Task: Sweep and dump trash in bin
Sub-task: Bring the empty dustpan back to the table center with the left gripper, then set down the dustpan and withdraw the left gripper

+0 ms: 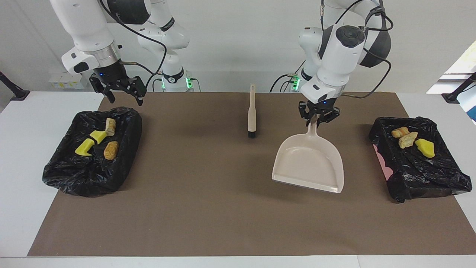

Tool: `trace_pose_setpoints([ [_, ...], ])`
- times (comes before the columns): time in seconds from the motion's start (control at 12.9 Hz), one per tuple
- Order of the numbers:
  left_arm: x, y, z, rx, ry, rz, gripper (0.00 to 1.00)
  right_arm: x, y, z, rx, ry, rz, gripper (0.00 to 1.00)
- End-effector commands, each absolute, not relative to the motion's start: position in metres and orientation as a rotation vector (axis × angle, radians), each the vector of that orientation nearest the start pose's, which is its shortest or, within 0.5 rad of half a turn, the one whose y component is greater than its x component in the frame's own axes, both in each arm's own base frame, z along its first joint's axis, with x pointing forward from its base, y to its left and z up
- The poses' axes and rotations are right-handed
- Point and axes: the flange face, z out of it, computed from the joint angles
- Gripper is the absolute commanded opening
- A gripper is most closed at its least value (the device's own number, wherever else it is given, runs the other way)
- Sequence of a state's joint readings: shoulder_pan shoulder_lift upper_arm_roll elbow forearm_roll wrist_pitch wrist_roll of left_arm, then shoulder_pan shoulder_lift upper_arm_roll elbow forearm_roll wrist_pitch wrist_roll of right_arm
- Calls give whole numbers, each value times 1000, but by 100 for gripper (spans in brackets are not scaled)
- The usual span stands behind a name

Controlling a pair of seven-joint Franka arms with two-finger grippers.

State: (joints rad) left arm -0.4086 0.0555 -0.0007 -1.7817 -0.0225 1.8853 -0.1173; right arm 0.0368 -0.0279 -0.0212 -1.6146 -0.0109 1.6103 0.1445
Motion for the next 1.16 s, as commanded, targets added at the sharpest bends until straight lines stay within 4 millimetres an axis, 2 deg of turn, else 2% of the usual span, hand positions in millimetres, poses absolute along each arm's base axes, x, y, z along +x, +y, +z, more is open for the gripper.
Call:
trace_pose_setpoints([
  [0.0, 550, -305, 487, -3160, 330, -20, 0, 542, 8, 629, -3123, 204, -32, 100],
  [0.08, 560, -326, 470, -3164, 255, -13, 0, 543, 8, 632, -3122, 204, -44, 100],
  [0.16, 565, -342, 462, -3172, 214, -30, 0, 542, 8, 635, -3120, 201, -51, 100],
  [0.23, 562, -359, 452, -3175, 218, -37, 0, 539, 10, 635, -3122, 197, -30, 100],
  [0.39, 562, -377, 432, -3184, 187, -58, 0, 533, 10, 639, -3124, 180, -35, 100],
  [0.62, 570, -388, 405, -3197, 147, -94, 0, 532, 6, 639, -3124, 189, -27, 100],
  [0.7, 566, -402, 388, -3181, 161, -75, 0, 532, 6, 640, -3123, 194, -30, 100],
  [0.78, 569, -411, 383, -3171, 168, -86, 0, 532, 9, 640, -3124, 187, -30, 100],
  [0.85, 575, -407, 381, -3171, 154, -87, 0, 532, 10, 641, -3124, 182, -32, 100],
  [1.09, 569, -410, 375, -3153, 173, -72, 0, 533, 3, 640, -3122, 204, -30, 100],
])
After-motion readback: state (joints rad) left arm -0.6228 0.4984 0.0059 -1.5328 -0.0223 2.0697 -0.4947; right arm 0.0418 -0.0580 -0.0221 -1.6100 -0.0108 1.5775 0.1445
